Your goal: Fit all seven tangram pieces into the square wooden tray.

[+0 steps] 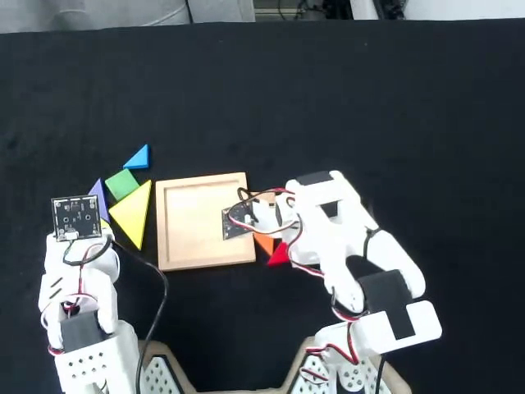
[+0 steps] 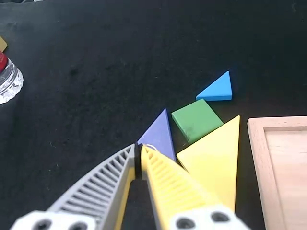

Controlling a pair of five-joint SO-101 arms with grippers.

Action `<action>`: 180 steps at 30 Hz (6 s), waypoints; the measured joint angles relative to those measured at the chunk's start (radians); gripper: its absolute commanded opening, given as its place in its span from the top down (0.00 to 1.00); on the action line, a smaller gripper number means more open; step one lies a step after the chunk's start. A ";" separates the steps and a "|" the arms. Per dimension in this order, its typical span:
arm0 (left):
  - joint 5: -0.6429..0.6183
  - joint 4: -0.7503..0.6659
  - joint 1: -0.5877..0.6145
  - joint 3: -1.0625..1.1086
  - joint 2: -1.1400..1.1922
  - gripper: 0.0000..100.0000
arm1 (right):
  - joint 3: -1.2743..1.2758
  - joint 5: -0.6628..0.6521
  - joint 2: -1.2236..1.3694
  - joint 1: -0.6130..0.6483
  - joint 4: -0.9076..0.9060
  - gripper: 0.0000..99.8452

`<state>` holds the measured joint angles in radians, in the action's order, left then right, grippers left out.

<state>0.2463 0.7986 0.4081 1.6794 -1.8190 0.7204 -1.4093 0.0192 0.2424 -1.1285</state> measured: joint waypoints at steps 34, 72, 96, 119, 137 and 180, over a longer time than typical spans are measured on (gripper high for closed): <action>0.000 0.000 0.000 0.000 0.000 0.97 | -0.038 0.000 0.002 -0.002 0.002 0.82; 0.000 0.000 0.000 0.000 0.000 0.97 | -0.029 0.462 -0.425 0.310 0.028 0.83; 0.000 0.000 0.008 0.000 0.000 0.97 | -0.425 0.520 0.103 0.512 0.049 0.83; 0.000 0.000 0.008 0.000 0.000 0.97 | -0.338 0.557 0.104 0.519 0.180 0.83; 0.000 0.000 0.008 0.000 0.000 0.97 | -0.334 0.557 0.104 0.543 0.101 0.67; 0.000 -0.031 0.072 0.000 0.000 0.97 | -0.516 0.924 0.322 0.391 0.247 0.99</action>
<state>0.2463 0.7679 0.4803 1.6794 -1.8190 0.2048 -0.4856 0.3414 0.6337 -0.8815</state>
